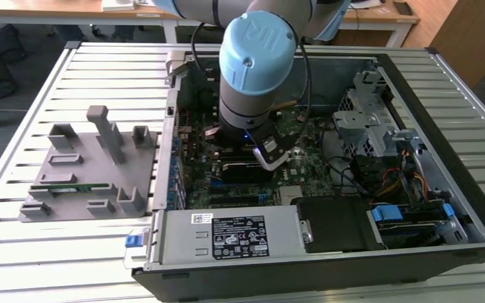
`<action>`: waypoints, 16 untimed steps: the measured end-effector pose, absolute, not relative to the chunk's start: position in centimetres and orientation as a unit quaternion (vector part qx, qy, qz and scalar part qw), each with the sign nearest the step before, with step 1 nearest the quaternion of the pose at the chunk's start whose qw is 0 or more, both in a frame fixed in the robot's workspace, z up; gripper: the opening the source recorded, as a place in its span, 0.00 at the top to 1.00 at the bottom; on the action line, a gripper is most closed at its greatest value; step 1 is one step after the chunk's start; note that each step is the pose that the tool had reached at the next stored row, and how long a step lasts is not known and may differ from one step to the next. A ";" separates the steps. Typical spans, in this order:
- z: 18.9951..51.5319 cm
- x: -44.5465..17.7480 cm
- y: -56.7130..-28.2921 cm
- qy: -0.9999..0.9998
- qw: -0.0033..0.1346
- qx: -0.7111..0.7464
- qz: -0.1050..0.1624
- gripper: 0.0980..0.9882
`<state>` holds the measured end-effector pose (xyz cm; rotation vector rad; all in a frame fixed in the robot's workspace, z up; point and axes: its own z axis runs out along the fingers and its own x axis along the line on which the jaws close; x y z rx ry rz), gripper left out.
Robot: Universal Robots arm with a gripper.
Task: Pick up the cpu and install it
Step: 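Install the second cpu locking lever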
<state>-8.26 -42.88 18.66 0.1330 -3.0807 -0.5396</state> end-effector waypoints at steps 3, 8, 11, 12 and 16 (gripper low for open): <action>18.8 -8.3 -42.9 -0.984 0.006 0.042 -0.172 0.99; 18.9 -8.3 -42.9 -0.984 0.006 0.042 -0.172 0.99; 18.8 -8.3 -42.8 -0.984 0.006 0.042 -0.172 0.99; 18.8 -8.3 -42.7 -0.984 0.006 0.042 -0.172 0.99; 18.6 -8.4 -42.6 -0.984 0.006 0.042 -0.172 0.99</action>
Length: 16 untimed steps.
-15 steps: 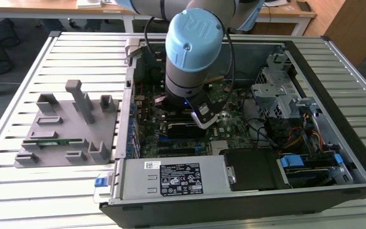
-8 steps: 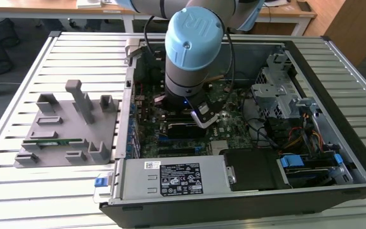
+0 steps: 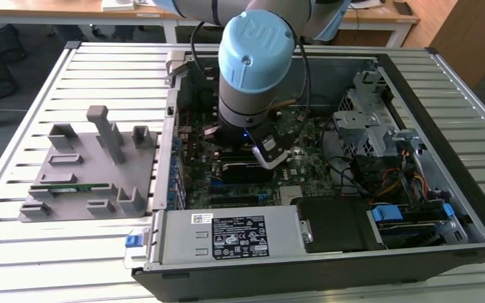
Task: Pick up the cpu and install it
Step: 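Install the second cpu locking lever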
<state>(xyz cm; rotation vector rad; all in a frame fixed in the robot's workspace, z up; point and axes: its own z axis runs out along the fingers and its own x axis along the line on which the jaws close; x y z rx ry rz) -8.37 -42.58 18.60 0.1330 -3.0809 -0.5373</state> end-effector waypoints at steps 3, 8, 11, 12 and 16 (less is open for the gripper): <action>18.6 -8.4 -42.6 -0.984 0.006 0.042 -0.172 0.99; 19.0 -8.5 -42.6 -0.984 0.005 0.043 -0.172 0.99; 19.6 -8.5 -42.6 -0.984 0.006 0.042 -0.172 0.99; 19.8 -8.5 -42.6 -0.984 0.006 0.042 -0.172 0.99; 20.4 -8.5 -42.6 -0.984 0.006 0.042 -0.172 0.99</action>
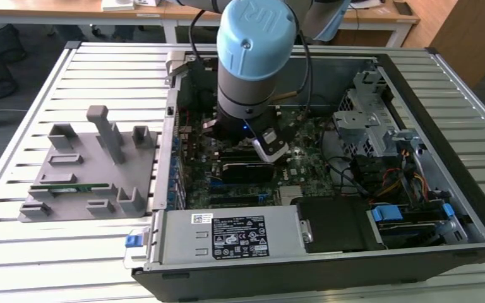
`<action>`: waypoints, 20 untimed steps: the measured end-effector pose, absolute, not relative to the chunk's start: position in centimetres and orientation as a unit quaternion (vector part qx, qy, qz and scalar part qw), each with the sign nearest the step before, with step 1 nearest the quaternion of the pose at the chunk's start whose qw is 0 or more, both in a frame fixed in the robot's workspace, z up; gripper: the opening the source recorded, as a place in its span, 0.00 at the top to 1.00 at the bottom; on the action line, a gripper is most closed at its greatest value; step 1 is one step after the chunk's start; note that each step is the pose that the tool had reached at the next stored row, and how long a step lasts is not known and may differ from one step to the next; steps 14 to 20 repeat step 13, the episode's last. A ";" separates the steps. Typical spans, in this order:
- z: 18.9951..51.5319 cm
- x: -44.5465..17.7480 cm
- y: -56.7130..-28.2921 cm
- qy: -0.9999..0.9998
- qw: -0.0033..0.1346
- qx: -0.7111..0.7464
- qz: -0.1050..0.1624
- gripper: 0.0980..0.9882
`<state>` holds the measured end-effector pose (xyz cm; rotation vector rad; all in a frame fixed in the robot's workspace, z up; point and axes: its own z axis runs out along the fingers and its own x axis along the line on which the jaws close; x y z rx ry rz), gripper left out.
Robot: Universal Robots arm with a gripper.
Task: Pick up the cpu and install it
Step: 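Install the second cpu locking lever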
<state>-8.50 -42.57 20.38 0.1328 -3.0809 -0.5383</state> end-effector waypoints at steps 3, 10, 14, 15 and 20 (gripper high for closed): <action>20.8 -8.5 -42.6 -0.984 0.006 0.042 -0.172 0.99; 21.4 -8.5 -42.6 -0.984 0.006 0.042 -0.172 0.99; 21.6 -8.5 -42.6 -0.984 0.006 0.042 -0.173 0.99; 21.6 -8.5 -42.6 -0.984 0.006 0.042 -0.173 0.99; 21.6 -8.5 -42.6 -0.984 0.006 0.042 -0.173 0.99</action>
